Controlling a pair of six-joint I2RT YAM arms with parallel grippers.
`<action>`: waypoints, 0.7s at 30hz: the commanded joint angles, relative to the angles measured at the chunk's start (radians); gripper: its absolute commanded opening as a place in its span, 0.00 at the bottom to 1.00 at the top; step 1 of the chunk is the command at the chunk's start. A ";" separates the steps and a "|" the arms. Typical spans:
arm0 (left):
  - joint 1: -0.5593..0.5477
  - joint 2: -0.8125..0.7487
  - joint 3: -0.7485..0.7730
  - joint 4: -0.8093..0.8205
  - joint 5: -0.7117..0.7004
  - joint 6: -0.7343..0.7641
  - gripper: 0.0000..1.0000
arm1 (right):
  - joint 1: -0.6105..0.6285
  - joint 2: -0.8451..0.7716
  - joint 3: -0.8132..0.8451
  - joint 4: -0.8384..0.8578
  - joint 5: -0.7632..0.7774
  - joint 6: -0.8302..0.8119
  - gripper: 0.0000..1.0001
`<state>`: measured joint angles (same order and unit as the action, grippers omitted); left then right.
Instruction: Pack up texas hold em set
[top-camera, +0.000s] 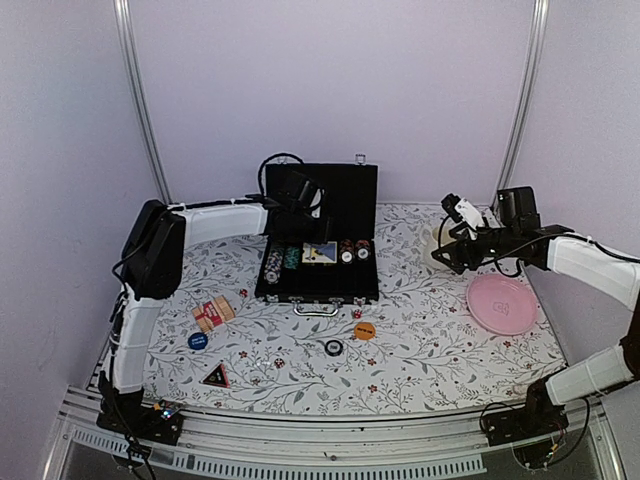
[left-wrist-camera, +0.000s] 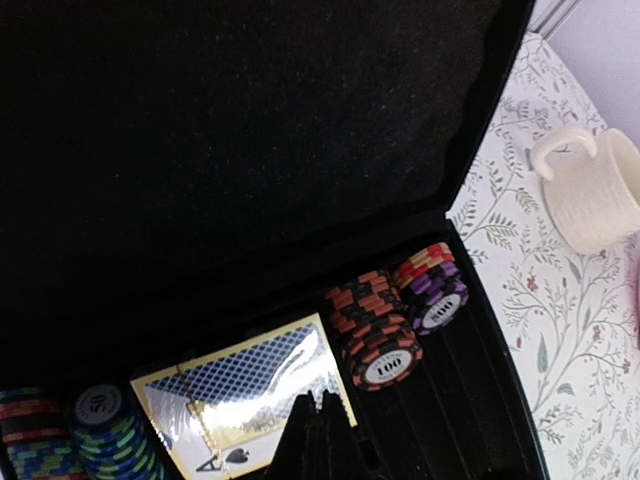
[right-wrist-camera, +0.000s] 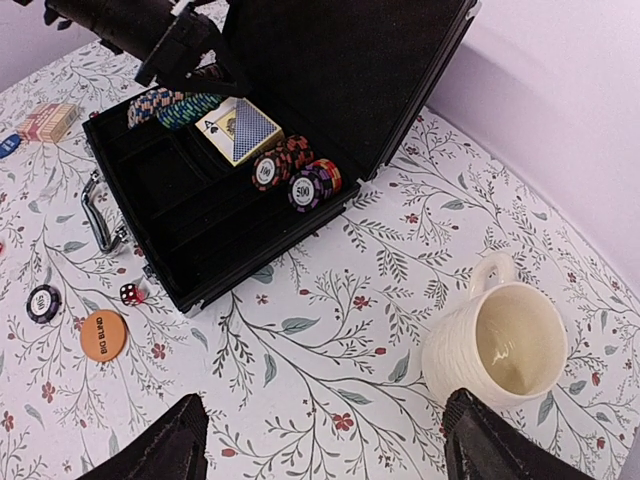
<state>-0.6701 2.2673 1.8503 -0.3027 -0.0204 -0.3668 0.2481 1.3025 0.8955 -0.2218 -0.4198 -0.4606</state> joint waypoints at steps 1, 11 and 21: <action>-0.006 0.086 0.127 -0.048 -0.049 0.008 0.00 | -0.003 0.022 -0.012 0.028 -0.034 -0.005 0.79; -0.006 0.189 0.182 -0.059 -0.039 0.028 0.00 | -0.003 0.064 -0.006 0.015 -0.030 -0.026 0.79; -0.007 0.171 0.085 -0.030 -0.042 0.048 0.00 | -0.002 0.089 0.001 0.003 -0.028 -0.034 0.79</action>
<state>-0.6724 2.4401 1.9659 -0.3260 -0.0570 -0.3389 0.2481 1.3705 0.8902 -0.2161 -0.4297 -0.4866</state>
